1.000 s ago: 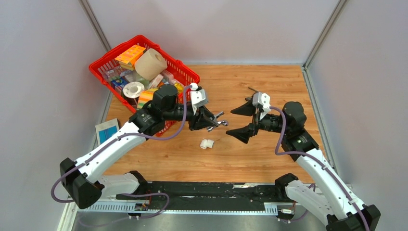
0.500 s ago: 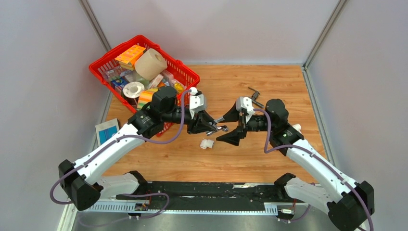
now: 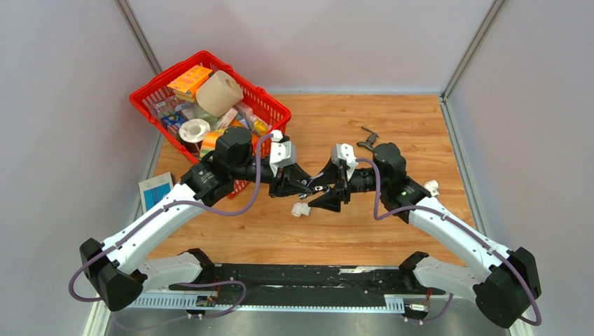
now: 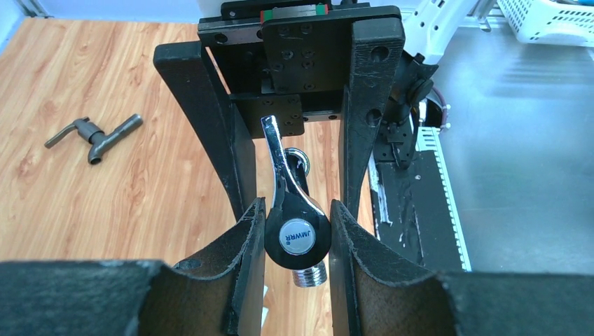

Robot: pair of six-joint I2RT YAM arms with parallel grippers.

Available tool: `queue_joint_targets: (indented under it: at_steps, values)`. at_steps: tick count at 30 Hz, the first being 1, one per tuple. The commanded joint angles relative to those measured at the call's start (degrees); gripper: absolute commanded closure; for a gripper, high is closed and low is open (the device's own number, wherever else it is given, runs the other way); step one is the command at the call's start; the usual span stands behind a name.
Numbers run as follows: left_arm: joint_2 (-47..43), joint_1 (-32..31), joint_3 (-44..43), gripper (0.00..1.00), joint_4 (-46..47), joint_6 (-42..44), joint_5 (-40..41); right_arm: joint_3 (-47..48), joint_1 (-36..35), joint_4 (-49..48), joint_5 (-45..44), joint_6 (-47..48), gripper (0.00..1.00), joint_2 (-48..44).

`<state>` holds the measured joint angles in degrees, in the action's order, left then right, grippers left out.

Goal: Install the water faucets

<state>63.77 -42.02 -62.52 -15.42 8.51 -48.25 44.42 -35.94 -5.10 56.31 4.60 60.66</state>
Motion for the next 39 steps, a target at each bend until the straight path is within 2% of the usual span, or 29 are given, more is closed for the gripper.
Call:
queue_joint_targets:
  at_steps: [1, 5, 14, 16, 19, 23, 25, 26, 27, 29, 31, 34, 39]
  values:
    - [-0.58, -0.08, -0.32, 1.00, 2.33, 1.86, -3.17, 2.51, -0.71, -3.16, 2.22, 0.67, 0.39, -0.46]
    - [-0.14, -0.08, -0.58, 1.00, 2.15, 1.77, -3.87, 2.77, -0.71, -3.16, 1.87, 0.50, 0.41, -0.90]
    - [0.30, -0.08, -0.94, 1.00, 0.74, 3.26, -5.28, 3.12, -0.71, -3.16, 1.43, 0.32, 0.55, -1.25]
    - [0.48, -0.08, -1.11, 1.00, 0.04, 3.70, -5.28, 3.12, -0.71, -3.16, 1.43, 0.32, 0.61, -1.43]
    - [0.92, -0.08, -1.46, 1.00, -0.40, 3.79, -5.19, 3.04, -0.71, -3.16, 1.34, 0.23, 0.75, -1.78]
    - [0.40, -0.08, -1.64, 1.00, -0.14, 2.74, -3.01, 2.42, -0.71, -3.07, 0.21, 0.32, 1.00, -2.21]
    - [0.22, 0.01, -2.34, 0.86, -0.75, 2.21, -0.46, 1.81, -0.71, -2.98, -2.25, 0.32, 1.00, -2.91]
    - [0.13, -0.08, -2.69, 0.75, -1.71, 2.04, 1.91, 1.37, -0.71, -2.98, -4.00, 0.32, 1.00, -3.62]
    - [-0.22, 0.01, -3.30, 0.70, -1.98, 1.51, 3.41, 0.76, -0.71, -2.98, -6.02, 0.32, 1.00, -4.32]
    - [-1.10, 0.01, -3.92, 0.44, -3.38, 0.46, 7.98, -0.30, -0.62, -2.98, -10.33, 0.15, 1.00, -6.16]
    - [-2.85, 0.01, -3.84, 0.33, -3.48, -2.16, 13.95, -1.35, -0.62, -2.89, -15.86, -0.47, 1.00, -8.36]
    - [-6.80, 0.01, -1.48, 0.31, -1.29, -9.45, 25.01, -3.11, -0.62, -2.46, -23.78, -0.91, 1.00, -10.65]
    - [-11.38, 0.10, 3.28, 0.30, 2.94, -16.06, 26.54, -6.18, -0.62, -2.45, -35.37, -3.28, 1.00, -14.60]
